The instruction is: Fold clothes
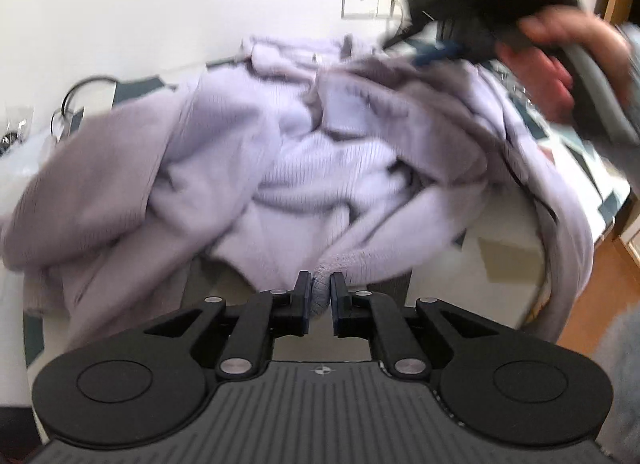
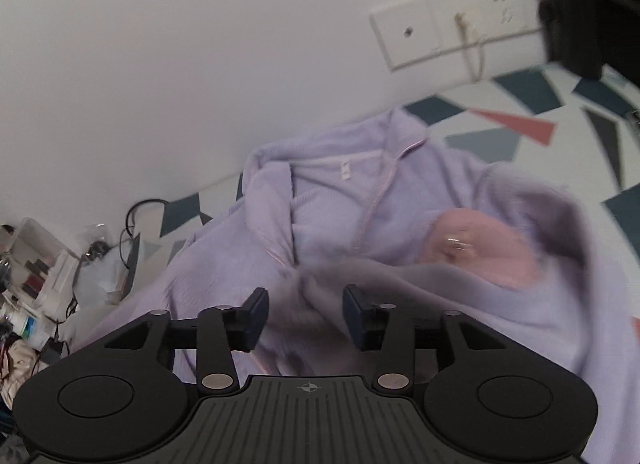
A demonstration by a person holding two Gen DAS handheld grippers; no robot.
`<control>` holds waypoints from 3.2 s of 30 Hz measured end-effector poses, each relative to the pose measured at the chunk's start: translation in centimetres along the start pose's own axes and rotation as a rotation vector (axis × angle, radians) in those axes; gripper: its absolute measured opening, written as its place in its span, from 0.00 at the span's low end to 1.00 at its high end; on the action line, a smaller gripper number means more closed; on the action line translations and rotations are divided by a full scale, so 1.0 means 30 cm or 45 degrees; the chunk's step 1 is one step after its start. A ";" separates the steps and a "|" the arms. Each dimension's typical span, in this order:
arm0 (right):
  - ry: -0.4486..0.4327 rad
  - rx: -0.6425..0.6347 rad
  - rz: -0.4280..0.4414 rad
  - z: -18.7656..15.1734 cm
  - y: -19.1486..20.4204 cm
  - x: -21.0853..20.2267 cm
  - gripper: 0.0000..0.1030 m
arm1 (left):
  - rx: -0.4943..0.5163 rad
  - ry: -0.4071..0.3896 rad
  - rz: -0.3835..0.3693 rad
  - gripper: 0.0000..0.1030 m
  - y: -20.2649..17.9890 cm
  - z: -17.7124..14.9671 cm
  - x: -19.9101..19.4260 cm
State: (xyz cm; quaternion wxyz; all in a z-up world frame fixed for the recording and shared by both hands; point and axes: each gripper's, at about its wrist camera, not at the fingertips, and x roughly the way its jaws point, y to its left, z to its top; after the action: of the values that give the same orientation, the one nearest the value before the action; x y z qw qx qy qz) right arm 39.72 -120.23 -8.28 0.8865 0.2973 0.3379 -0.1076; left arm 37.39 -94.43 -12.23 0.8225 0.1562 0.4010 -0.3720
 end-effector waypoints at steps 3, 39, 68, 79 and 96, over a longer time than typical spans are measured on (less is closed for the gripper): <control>-0.056 -0.086 -0.084 -0.058 -0.007 -0.104 0.52 | 0.017 -0.012 -0.018 0.20 -0.022 0.021 0.044; -0.165 0.636 -0.669 -0.619 -0.417 -0.566 0.16 | 0.102 0.128 0.013 0.67 -0.211 -0.003 0.240; -0.433 -0.058 -0.108 0.320 0.116 -0.131 0.34 | 0.020 0.142 -0.003 0.67 -0.217 0.057 0.290; -0.257 0.118 -0.311 0.017 -0.247 -0.235 0.54 | 0.017 0.141 0.008 0.67 -0.226 0.046 0.284; -0.170 0.263 -0.422 -0.050 -0.381 -0.139 0.58 | 0.037 0.137 -0.005 0.67 -0.206 0.050 0.292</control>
State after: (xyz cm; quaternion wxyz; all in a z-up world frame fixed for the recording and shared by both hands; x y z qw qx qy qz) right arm 31.32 -128.53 -11.62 0.8418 0.3193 0.3099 -0.3056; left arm 37.17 -103.69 -17.82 0.7966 0.1869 0.4396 -0.3705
